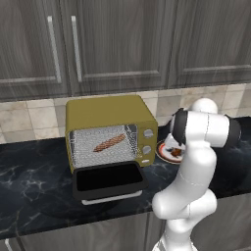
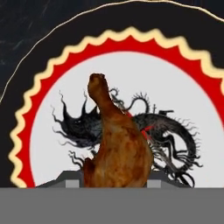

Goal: Open the toaster oven door. Place the baguette on the bottom rack in the toaster oven and place the chicken drumstick on the top rack.

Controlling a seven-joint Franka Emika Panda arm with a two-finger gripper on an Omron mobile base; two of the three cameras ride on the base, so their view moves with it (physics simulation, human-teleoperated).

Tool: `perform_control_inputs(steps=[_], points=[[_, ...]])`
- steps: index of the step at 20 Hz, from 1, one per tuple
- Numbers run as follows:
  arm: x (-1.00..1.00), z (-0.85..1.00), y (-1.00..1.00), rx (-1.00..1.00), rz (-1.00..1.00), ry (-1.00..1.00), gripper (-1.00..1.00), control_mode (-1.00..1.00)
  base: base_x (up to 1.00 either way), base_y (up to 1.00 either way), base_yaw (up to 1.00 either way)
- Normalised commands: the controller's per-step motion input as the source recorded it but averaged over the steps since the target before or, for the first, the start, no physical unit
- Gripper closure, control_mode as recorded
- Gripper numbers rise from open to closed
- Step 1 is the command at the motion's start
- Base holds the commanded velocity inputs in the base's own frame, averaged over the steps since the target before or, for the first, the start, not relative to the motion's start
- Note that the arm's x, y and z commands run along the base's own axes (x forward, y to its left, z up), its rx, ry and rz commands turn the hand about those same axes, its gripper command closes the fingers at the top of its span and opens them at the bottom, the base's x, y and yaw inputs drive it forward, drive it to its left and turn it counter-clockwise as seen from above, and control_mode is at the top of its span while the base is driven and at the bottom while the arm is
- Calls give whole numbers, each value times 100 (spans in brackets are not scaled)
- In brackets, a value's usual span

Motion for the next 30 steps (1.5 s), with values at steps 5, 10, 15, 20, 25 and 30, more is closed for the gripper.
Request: perform_control_inputs(steps=[5,10,15,20,25,30], points=[[-33,15,-7,1,0,-1,100,-100,0,0,0],[-26,21,-2,2,0,-2,100,-100,0,0,0],[-36,31,-5,3,0,-7,100,-100,0,0,0],[-50,34,0,0,0,-12,100,-100,0,0,0],[-46,41,9,1,0,-7,100,-100,0,0,0],[-43,45,13,0,0,-5,100,-100,0,0,0]])
